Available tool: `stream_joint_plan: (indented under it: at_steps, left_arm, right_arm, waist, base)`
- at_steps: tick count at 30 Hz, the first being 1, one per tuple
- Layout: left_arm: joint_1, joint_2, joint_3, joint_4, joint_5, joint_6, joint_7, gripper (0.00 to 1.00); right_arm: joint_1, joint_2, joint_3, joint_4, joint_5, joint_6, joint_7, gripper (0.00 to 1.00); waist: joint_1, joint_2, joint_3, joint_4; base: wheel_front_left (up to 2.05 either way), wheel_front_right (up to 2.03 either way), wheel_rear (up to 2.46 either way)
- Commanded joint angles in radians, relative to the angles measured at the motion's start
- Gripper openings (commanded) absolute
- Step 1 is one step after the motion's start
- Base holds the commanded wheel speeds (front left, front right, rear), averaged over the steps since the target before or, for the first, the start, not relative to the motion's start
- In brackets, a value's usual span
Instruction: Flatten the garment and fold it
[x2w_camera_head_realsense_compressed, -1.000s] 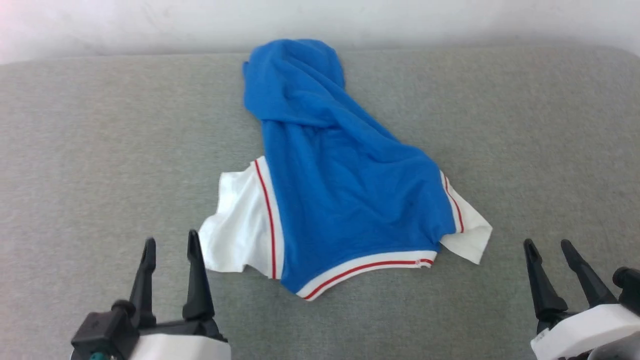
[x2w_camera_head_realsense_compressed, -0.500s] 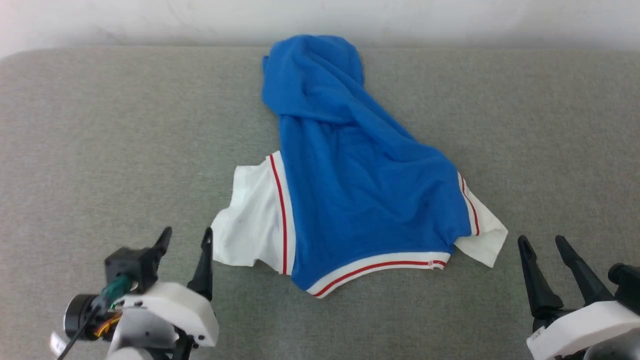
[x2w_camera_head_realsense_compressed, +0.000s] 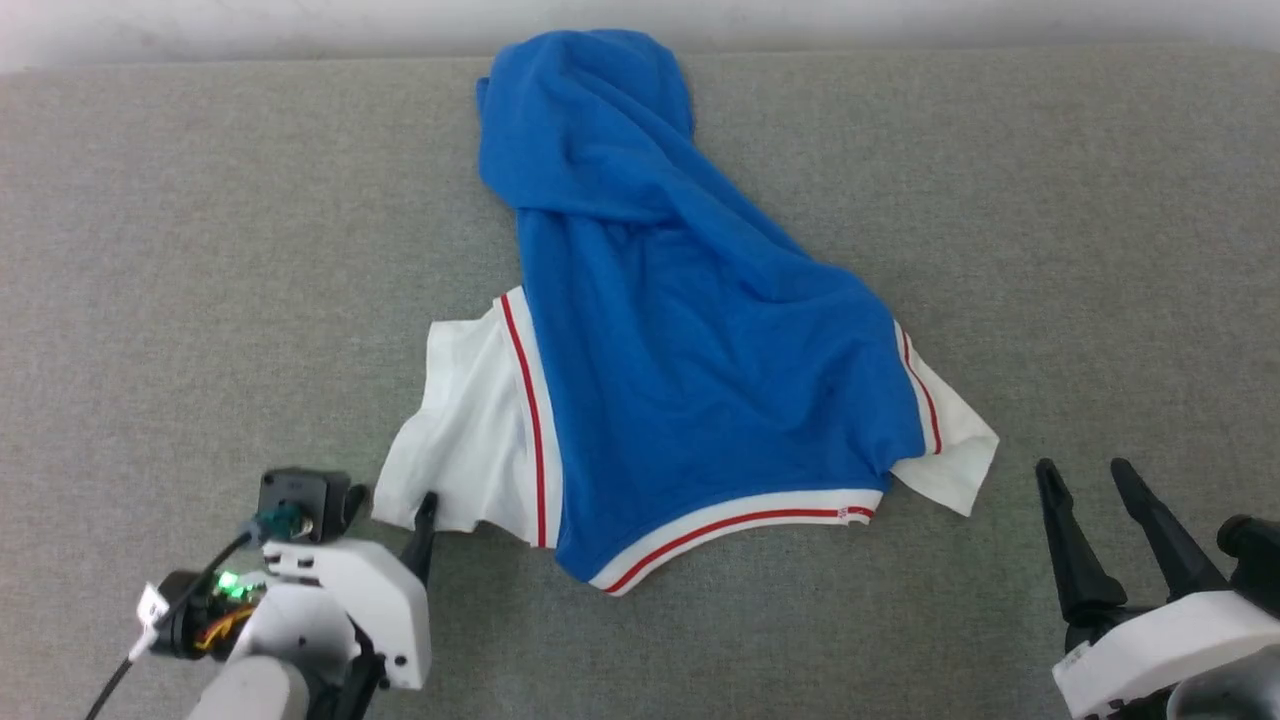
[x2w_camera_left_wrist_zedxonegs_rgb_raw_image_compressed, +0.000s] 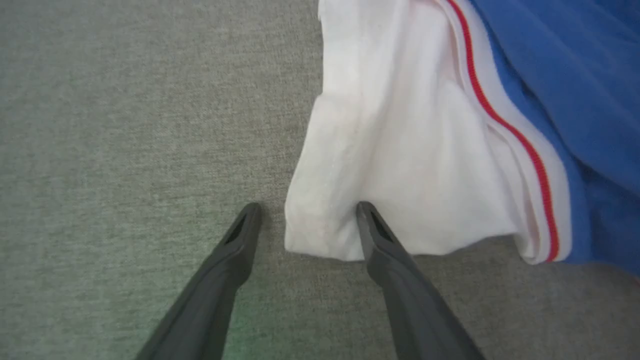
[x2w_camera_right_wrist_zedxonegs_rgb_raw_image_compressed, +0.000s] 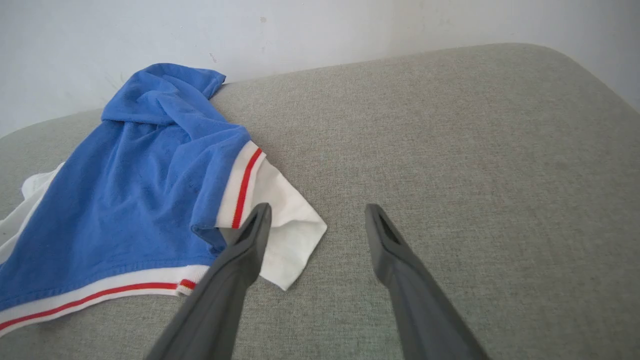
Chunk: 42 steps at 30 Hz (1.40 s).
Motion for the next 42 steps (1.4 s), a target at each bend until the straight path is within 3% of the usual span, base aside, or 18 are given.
stream_joint_plan:
  at_steps: [1, 2, 3, 4, 9, 14, 17, 21, 23, 27, 31, 34, 42]
  left_arm:
    - [-0.018, 0.001, -0.011, 0.031, -0.006, -0.011, 0.011, 1.00]
    - [-0.024, 0.001, -0.022, 0.049, -0.007, -0.021, 0.024, 1.00]
    - [-0.031, 0.002, -0.033, 0.065, -0.005, -0.031, 0.033, 0.43]
    - [-0.038, 0.001, -0.043, 0.080, -0.006, -0.039, 0.041, 0.00]
    - [-0.061, -0.015, -0.066, 0.124, -0.010, -0.052, 0.055, 0.00]
    - [-0.073, -0.032, -0.032, 0.085, -0.021, -0.026, -0.008, 0.00]
    - [-0.058, -0.077, 0.020, 0.014, -0.074, 0.003, -0.065, 0.00]
    - [0.003, -0.151, 0.110, -0.106, -0.171, 0.051, -0.142, 0.00]
    - [0.058, -0.162, 0.167, -0.169, -0.196, 0.086, -0.174, 0.00]
    - [0.222, -0.143, 0.293, -0.280, -0.216, 0.165, -0.201, 0.00]
    - [0.381, -0.137, 0.408, -0.345, -0.241, 0.216, -0.218, 0.00]
    - [0.467, -0.112, 0.459, -0.345, -0.201, 0.255, -0.229, 0.00]
    - [0.409, -0.144, 0.399, -0.362, -0.219, 0.222, -0.247, 0.00]
  right_arm:
    - [-0.016, 0.002, -0.005, -0.003, 0.003, -0.001, 0.002, 1.00]
    - [-0.017, 0.002, -0.005, -0.004, 0.002, -0.001, 0.003, 1.00]
    - [-0.018, 0.002, -0.006, -0.006, 0.000, -0.001, 0.005, 1.00]
    - [-0.020, 0.002, -0.006, -0.008, -0.002, -0.001, 0.007, 1.00]
    - [-0.020, 0.002, -0.007, -0.010, -0.007, -0.001, 0.016, 1.00]
    - [-0.006, 0.002, -0.003, -0.006, -0.010, -0.001, 0.020, 1.00]
    - [0.001, 0.002, 0.003, -0.004, -0.008, -0.001, 0.020, 1.00]
    - [0.013, 0.002, 0.009, 0.000, -0.005, -0.001, 0.020, 1.00]
    - [0.019, 0.002, 0.010, 0.001, -0.006, -0.001, 0.021, 1.00]
    - [0.030, 0.002, -0.001, 0.000, -0.006, -0.001, 0.020, 1.00]
    - [0.041, 0.002, -0.010, -0.003, -0.007, -0.001, 0.023, 1.00]
    - [0.041, 0.002, -0.012, -0.008, -0.010, -0.001, 0.026, 1.00]
    - [0.017, 0.002, 0.000, -0.021, -0.059, -0.001, 0.088, 1.00]
  waist:
    - [0.0000, -0.0001, 0.004, 0.000]
    - [0.0000, -0.0001, 0.006, 0.000]
    - [0.0000, -0.0001, 0.007, 0.001]
    - [0.0000, -0.0001, 0.008, 0.002]
    - [0.0000, -0.0001, -0.003, 0.008]
    - [0.0000, -0.0001, -0.037, 0.027]
    - [0.0000, -0.0001, -0.061, 0.043]
    - [0.0000, -0.0001, -0.088, 0.067]
    - [0.0000, -0.0001, -0.098, 0.077]
    - [0.0000, -0.0001, -0.107, 0.097]
    - [0.0000, -0.0001, -0.106, 0.118]
    - [0.0000, -0.0001, -0.101, 0.133]
    - [0.0000, -0.0001, -0.084, 0.156]
  base:
    - [0.00, 0.00, 0.00]
    - [0.00, 0.00, 0.00]
    - [0.00, 0.00, 0.00]
    - [0.00, 0.00, 0.00]
    - [0.00, 0.00, 0.00]
    - [0.00, 0.00, 0.00]
    - [0.00, 0.00, 0.00]
    - [0.00, 0.00, 0.00]
    - [0.00, 0.00, 0.00]
    - [0.00, 0.00, 0.00]
    - [0.00, 0.00, 0.00]
    - [0.00, 0.00, 0.00]
    - [0.00, 0.00, 0.00]
